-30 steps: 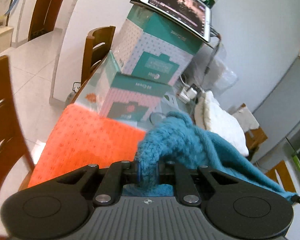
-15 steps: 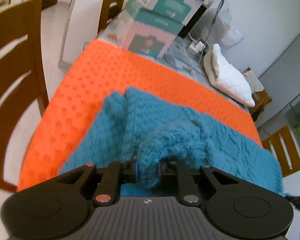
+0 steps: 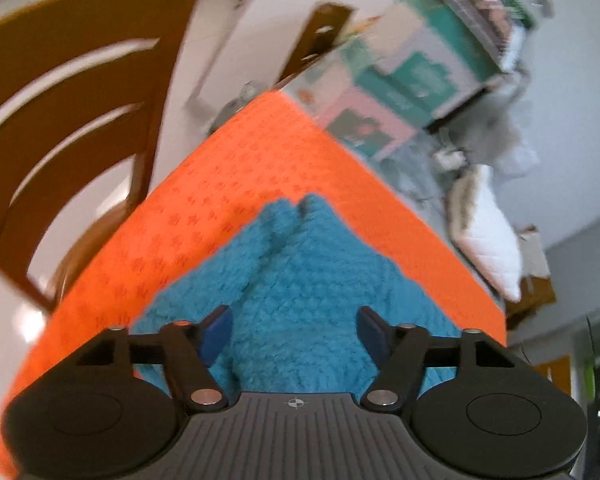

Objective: Fold clothes

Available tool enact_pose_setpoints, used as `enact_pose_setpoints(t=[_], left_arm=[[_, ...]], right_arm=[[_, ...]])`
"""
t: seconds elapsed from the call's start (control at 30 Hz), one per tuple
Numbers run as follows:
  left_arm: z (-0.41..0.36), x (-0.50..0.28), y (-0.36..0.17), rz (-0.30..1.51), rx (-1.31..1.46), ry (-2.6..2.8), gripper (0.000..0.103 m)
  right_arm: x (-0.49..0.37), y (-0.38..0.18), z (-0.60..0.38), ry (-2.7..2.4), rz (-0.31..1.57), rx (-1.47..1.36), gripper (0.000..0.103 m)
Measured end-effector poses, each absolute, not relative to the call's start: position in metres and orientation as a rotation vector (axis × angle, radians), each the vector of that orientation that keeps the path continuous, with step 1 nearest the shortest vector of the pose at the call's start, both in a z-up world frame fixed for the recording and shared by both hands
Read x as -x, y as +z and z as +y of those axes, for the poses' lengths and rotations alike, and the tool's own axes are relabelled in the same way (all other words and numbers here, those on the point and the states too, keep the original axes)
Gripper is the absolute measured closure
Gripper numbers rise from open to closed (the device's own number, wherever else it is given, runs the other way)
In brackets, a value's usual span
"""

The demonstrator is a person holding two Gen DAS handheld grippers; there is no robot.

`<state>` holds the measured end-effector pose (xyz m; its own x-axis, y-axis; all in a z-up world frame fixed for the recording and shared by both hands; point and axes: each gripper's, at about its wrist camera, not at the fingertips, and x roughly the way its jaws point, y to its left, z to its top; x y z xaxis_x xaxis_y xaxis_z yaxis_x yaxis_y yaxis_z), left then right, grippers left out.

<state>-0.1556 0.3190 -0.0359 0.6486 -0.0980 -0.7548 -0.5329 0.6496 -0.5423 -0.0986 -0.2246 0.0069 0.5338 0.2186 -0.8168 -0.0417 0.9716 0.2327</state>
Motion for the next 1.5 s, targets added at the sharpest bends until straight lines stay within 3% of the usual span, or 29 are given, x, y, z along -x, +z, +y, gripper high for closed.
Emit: enact_pose_setpoints(t=[0.13,0.37,0.43,0.47,0.5,0.57,1.0,1.2,1.37,1.5], left_arm=[[0.316,0.153,-0.053,0.914,0.937,0.347,0.029],[0.3,0.156,-0.07,1.001,0.95,0.375,0.031],[0.298,0.157,-0.073,1.014,0.95,0.389,0.049],[0.298,0.158,-0.073,1.014,0.951,0.388,0.073],[0.299,0.158,-0.072,1.008,0.957,0.374,0.081],[0.301,0.159,-0.063,0.981,0.958,0.342,0.085],[0.316,0.177,0.043,0.935,0.8,0.131,0.087],[0.308,0.204,-0.001,1.023,0.756,0.162,0.086],[0.304,0.216,-0.043,0.994,0.755,0.193,0.085],[0.295,0.218,-0.064,1.008,0.638,0.196,0.082]], right_arm=[[0.087,-0.011,-0.252,0.065,1.022,-0.533,0.035],[0.074,-0.054,-0.249,0.003,1.146,-0.59,0.04],[0.072,-0.066,-0.244,0.007,1.18,-0.602,0.067],[0.073,-0.068,-0.242,0.01,1.181,-0.609,0.078],[0.075,-0.069,-0.242,0.012,1.175,-0.616,0.083],[0.077,-0.058,-0.239,0.037,1.146,-0.62,0.085],[0.12,0.068,-0.262,0.169,0.958,-0.65,0.087],[0.145,0.015,-0.26,0.11,1.044,-0.556,0.087],[0.166,-0.033,-0.258,0.059,1.115,-0.473,0.087],[0.163,-0.059,-0.247,0.074,1.149,-0.397,0.08]])
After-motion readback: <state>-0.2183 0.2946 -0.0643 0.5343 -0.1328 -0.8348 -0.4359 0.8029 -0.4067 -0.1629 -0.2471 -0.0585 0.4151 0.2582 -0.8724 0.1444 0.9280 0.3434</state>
